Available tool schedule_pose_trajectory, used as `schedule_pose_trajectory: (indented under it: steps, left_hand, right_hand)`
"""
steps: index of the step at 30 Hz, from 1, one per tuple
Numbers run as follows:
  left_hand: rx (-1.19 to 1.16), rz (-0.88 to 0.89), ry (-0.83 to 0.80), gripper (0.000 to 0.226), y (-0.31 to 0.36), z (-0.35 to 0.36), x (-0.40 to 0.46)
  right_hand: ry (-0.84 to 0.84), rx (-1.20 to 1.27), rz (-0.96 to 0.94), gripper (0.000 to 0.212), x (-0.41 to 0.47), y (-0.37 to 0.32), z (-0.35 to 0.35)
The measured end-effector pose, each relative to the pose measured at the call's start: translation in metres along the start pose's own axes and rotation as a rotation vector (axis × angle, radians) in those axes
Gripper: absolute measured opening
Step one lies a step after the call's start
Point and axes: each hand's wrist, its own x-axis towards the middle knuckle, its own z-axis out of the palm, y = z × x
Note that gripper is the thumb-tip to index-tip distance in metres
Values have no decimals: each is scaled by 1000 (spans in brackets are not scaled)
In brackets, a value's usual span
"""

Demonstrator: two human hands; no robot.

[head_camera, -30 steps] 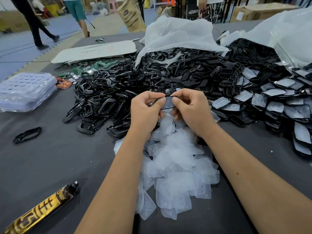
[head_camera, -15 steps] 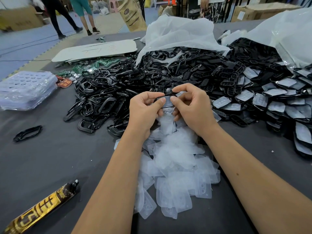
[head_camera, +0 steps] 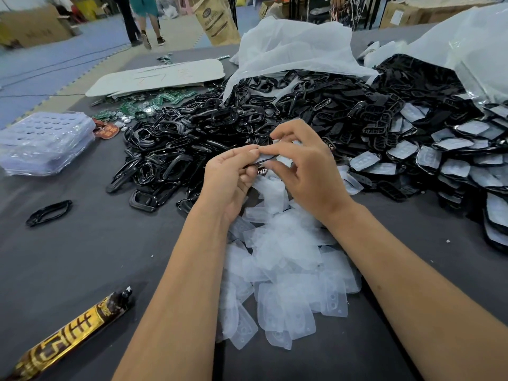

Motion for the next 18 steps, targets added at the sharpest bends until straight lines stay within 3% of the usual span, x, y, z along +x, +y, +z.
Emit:
schedule_pose_trajectory:
  steps: [2,4,5,7,9,13,18]
  left_hand:
    - [-44,-50,-24,28,2,1,-2]
    - [-57,-64,-64,55,3,2,-2]
    - [-36,-32,-81,53,3,4,-3]
    - [31,58,-87,28,-1,7,-5]
    - [91,117,-97,11,-4,8,-7]
    - [145,119,-98,11,-3,6,-8]
    - [130,104,-76,18,-3,7,-7]
  right_hand:
    - [60,33,35,12,1,0,1]
    - [126,185,211,6,1,0,1]
    - [161,287,322,4,1,1,1]
    - [194,481,498,9,1,5,-1]
    - [140,658,585,12,1,8,-3]
    - [-10,958,744,16,1,10,-3]
    - [-33,1052,683,24,0,14,-4]
